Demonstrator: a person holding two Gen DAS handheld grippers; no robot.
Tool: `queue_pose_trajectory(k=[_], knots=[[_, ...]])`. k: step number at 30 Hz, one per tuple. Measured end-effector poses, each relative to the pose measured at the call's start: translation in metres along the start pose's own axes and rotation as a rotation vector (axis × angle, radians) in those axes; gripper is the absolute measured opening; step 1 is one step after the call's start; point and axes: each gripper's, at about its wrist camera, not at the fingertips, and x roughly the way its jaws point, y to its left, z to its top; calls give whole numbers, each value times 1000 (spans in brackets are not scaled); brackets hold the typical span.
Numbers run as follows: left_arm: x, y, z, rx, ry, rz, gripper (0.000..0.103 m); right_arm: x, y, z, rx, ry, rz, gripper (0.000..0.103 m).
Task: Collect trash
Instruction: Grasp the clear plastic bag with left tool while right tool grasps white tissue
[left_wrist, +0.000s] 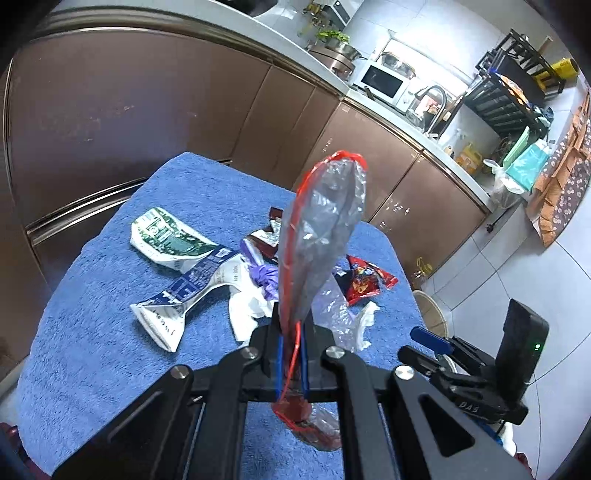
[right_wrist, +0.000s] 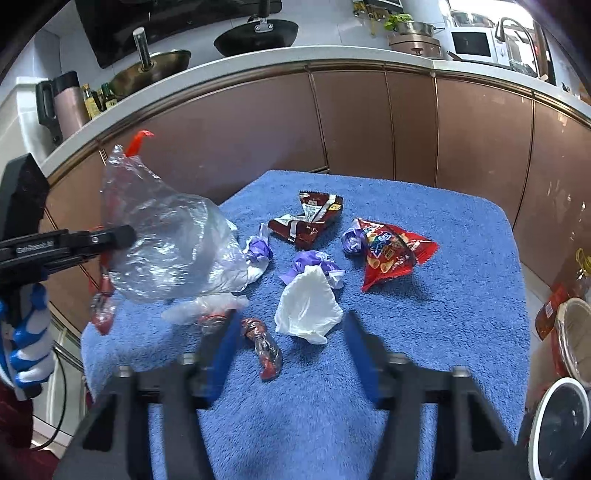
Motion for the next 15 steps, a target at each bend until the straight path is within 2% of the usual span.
queue_pose_trajectory(k=[9,10,11,12,13,15], knots=[[9,19,0,-13,-2,-11,6,60,-3,10,17,87,-26,59],[9,18,1,-10,-3,-12,6,66,-4,11,20,98,-32,54],[9,17,1,-8,-5,-13,6,70,-6,11,23,109,-42,39],[9,16,2,-5,-6,-17,6,74,-10,11,32,119,-48,29],[8,13,2,0,-7,-18,6,75,-16,10,47,127,-40,8],[7,8,3,14,-9,-21,6,71,-25,8,75,123,-37,4]])
